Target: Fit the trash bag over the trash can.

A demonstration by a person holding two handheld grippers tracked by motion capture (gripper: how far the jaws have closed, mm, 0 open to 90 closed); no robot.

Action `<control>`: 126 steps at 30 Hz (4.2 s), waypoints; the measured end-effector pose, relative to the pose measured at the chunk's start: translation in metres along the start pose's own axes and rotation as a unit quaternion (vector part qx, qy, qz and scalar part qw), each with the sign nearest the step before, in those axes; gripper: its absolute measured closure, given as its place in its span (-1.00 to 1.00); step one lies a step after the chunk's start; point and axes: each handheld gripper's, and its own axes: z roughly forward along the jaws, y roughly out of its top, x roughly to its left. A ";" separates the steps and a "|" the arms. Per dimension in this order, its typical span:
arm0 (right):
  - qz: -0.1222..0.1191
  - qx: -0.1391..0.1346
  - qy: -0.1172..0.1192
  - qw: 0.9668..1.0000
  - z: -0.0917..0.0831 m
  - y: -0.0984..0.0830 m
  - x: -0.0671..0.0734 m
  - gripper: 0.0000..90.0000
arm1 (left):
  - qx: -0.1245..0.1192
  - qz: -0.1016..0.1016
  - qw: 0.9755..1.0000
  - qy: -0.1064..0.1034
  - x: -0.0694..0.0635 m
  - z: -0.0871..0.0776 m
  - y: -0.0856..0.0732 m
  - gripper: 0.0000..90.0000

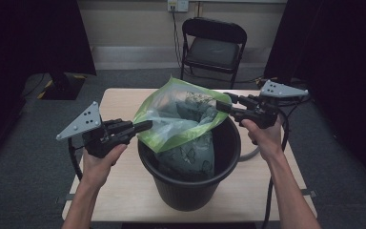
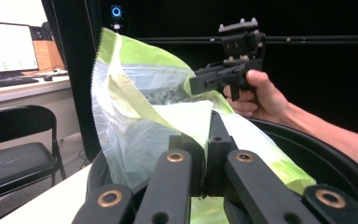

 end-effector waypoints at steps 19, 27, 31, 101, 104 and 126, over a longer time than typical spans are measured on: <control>0.022 -0.002 -0.023 0.999 0.029 0.002 -0.025 1.00 | 0.015 -0.033 0.999 0.033 0.026 -0.010 -0.017 1.00; 0.020 0.007 -0.021 1.000 0.036 -0.001 -0.024 1.00 | -0.002 -0.035 0.999 0.035 0.028 -0.008 -0.011 0.32; 0.023 0.009 -0.013 1.000 0.040 0.004 -0.026 1.00 | -0.007 -0.041 0.998 0.042 0.034 -0.006 -0.007 0.73; 0.062 0.023 -0.051 0.997 0.035 -0.010 -0.053 -0.18 | 0.012 -0.067 0.998 0.003 0.054 -0.013 -0.026 0.19; 0.066 0.020 -0.044 0.997 0.036 -0.011 -0.053 -0.21 | 0.026 -0.079 0.996 0.018 0.060 -0.002 -0.032 0.19; 0.040 0.061 0.039 0.997 0.040 -0.004 -0.028 -0.10 | 0.023 -0.076 0.997 -0.007 0.046 -0.005 -0.025 0.18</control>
